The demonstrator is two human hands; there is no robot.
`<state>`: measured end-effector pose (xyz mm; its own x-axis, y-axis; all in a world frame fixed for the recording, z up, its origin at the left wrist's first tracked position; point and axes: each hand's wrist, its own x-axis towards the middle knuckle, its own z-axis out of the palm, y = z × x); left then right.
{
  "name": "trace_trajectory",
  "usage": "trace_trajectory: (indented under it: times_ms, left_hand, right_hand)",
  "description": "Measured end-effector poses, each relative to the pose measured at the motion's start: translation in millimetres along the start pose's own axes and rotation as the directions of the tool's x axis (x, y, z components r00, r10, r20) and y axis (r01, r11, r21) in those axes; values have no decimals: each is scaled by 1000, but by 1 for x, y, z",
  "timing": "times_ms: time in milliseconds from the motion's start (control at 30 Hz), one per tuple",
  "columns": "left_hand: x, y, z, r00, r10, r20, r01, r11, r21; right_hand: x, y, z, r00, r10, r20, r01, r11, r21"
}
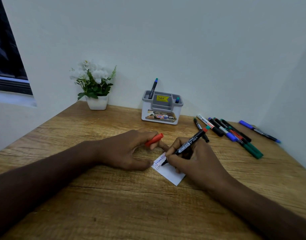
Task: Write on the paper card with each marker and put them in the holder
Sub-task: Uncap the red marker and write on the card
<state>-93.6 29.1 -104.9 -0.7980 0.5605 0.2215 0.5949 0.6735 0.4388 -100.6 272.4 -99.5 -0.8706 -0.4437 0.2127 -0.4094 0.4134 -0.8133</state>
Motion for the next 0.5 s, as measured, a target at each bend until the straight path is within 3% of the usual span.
trace_trajectory:
  times_ms: [500]
  left_hand:
    - [0, -1, 1, 1000, -17, -9, 17, 1000, -2]
  right_hand:
    - [1, 4, -1, 1000, -13, -1, 13, 1000, -9]
